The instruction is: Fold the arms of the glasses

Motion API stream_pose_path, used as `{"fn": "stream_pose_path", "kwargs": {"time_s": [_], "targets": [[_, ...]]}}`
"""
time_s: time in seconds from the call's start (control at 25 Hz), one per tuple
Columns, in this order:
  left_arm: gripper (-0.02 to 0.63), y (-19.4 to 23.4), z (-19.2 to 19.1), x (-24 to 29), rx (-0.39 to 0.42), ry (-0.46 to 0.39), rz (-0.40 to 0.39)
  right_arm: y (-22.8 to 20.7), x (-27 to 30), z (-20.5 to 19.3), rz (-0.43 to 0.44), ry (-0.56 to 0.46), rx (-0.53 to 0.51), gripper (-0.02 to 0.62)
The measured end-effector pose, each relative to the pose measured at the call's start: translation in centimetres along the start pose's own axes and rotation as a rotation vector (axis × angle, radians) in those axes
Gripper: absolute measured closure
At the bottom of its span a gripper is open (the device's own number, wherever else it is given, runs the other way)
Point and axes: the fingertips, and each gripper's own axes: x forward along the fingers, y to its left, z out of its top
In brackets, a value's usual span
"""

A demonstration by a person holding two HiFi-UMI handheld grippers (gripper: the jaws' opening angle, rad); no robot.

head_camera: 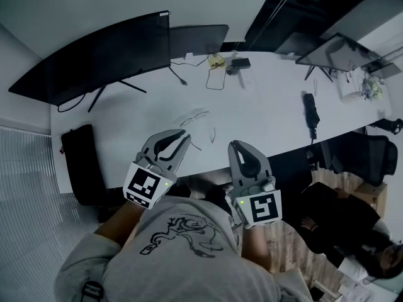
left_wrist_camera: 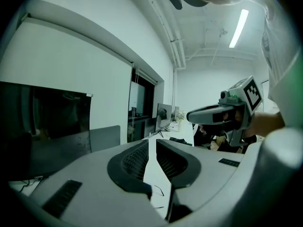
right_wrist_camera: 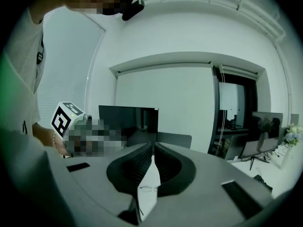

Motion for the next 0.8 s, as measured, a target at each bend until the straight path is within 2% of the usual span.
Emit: {"fn": "stream_pose_path", "kwargs": {"time_s": [0.12,0.36,0.48,0.64,0.8], "targets": [[0.532,1.0,-3.1,1.3,0.014,0.063,0.001,-1.4,0.9,-3.0,-0.015,0.028,0.001,0.565],[0.499,4.4,-12.3,5.8,0.071,0.268,-0.005,-5.3,4.5,-9.1,-0.051,0.100,-0.030,0.563],[0.499,5.7,-15.9,8.0,0.096,0.342,-0.022,-7.0,6.6,-12.5,-0.070,0.143,-0.024,0.563],[0.477,6.8,-20.3,10.6,0.104,0.455,-0.064,-8.1,9.8,-17.5,-0.075,0.233,-0.054,0.563],[0.472,7.3,-23.9,12.0,0.113,0.534,-0.097,-8.7,12.2,-22.7,-0.082,0.327,-0.025,0.565]]}}
